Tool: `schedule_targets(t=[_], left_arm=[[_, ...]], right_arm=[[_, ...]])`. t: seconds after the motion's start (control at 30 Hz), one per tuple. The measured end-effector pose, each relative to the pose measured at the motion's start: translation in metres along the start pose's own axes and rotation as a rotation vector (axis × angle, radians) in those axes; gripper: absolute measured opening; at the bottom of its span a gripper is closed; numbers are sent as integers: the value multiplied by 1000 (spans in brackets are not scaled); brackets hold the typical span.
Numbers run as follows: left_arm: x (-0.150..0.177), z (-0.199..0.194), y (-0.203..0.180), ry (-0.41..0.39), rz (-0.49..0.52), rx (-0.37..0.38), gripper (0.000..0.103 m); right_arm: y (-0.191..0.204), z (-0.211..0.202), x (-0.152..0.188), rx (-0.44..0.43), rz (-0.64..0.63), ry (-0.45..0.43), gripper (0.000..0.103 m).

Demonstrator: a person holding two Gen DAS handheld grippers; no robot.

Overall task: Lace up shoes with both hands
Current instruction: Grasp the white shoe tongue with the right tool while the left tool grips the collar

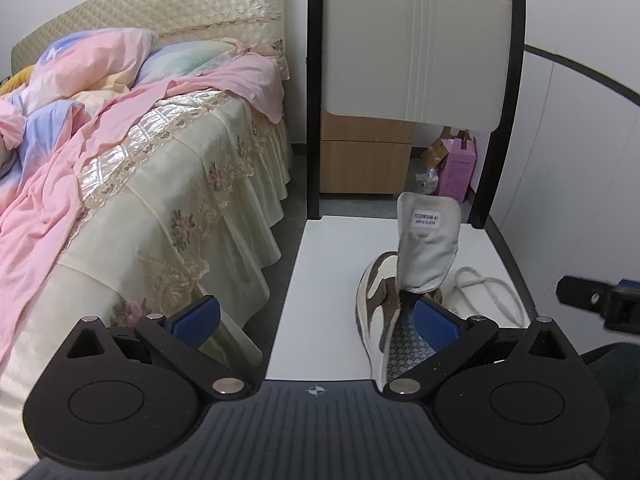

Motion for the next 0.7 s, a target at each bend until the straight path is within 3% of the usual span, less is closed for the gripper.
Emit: schedule_targets(t=[0.3, 0.43, 0.47, 0.5, 0.53, 0.7], left_arm=[[24, 32, -12, 64, 32, 111, 103], [33, 45, -20, 51, 43, 149, 103], [35, 48, -22, 47, 44, 154, 100], [37, 51, -23, 42, 35, 153, 97], [38, 54, -23, 38, 26, 152, 87], [47, 64, -23, 43, -12, 165, 61]], right_arm=[[7, 34, 19, -117, 120, 48, 103], [13, 52, 32, -177, 159, 77, 95], [14, 56, 37, -186, 172, 90, 88], [16, 61, 41, -195, 184, 103, 72], [17, 65, 45, -203, 197, 116, 63], [21, 74, 62, -258, 242, 147, 52]])
Point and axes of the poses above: each gripper's, at about its wrist camera, not at the fingertips, and z roughly the way its jaws point, y to its left, x to its underside, the point moved 7 cm from there along z, roughly the way its jaws point, and after that the axes turned 14 degrees about -y, right-handed, at the moved point
